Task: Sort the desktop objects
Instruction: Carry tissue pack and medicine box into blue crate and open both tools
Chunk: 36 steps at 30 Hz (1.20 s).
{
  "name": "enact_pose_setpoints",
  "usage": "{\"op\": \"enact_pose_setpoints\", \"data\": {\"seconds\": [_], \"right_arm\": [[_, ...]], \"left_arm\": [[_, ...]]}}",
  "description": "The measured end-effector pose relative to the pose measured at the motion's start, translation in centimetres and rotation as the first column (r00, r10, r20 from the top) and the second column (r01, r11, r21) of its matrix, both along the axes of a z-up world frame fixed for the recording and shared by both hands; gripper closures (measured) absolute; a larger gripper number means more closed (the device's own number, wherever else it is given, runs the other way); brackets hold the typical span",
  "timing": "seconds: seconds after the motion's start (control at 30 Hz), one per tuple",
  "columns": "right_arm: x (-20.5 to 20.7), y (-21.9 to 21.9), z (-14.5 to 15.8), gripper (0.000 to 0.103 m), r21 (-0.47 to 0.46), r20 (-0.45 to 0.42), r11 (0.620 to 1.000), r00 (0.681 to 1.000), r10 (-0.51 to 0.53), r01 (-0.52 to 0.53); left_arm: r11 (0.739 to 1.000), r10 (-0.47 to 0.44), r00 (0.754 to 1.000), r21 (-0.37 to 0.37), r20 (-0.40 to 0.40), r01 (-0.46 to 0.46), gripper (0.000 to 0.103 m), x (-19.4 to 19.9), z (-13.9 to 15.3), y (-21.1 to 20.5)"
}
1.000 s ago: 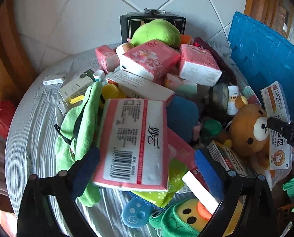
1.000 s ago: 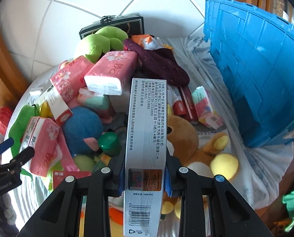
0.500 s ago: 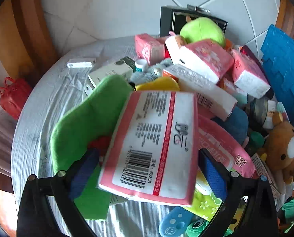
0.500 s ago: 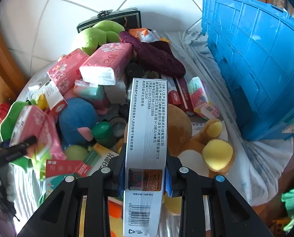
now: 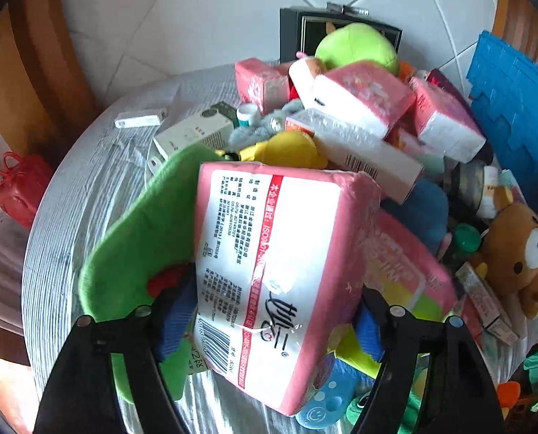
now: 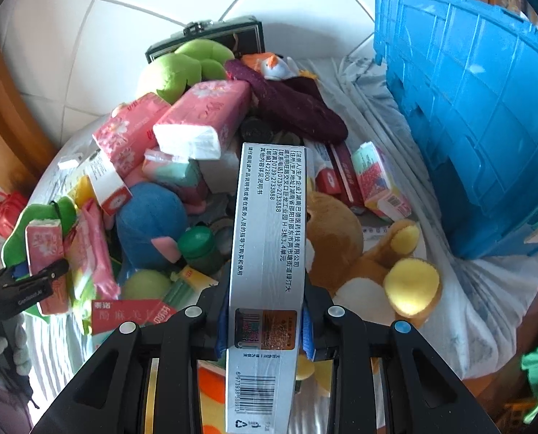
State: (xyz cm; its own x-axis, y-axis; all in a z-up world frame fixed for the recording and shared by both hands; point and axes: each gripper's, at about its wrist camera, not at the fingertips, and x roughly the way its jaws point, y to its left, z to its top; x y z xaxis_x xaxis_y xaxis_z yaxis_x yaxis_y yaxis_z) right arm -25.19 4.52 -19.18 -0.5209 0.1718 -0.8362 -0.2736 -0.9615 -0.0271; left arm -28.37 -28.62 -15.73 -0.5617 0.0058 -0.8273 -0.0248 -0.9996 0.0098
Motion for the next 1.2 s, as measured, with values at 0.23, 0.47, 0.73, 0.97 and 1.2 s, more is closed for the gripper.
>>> {"op": "enact_pose_setpoints", "data": {"seconds": [0.23,0.47,0.73,0.97,1.2], "right_arm": [[-0.7,-0.8,4.7,0.073,0.014,-0.117,1.0,0.993,0.027,-0.026],[-0.9,0.1,10.8,0.073,0.083,-0.213,0.996,0.976,0.038,-0.021],[-0.1,5.2,18.4,0.073,0.171,-0.308,0.985,0.949,0.06,-0.007],[1.0,16.1,25.9,0.073,0.258,-0.354,0.966,0.928,0.118,-0.024],[-0.8,31.9,29.7,0.073,0.348,-0.231,0.938,0.969,0.082,0.003]], "left_arm": [[0.996,-0.054,0.978,0.055,-0.201,0.066,0.028,1.3,7.6,2.3],[0.982,-0.142,0.947,0.083,-0.289,0.172,0.028,1.3,12.6,9.0],[0.96,-0.228,0.909,0.075,-0.349,0.27,0.028,1.0,16.8,20.7],[0.948,-0.247,0.862,0.076,-0.443,0.31,0.028,-0.7,22.0,35.1],[0.923,-0.333,0.857,0.051,-0.393,0.382,0.026,-4.4,26.4,51.2]]}}
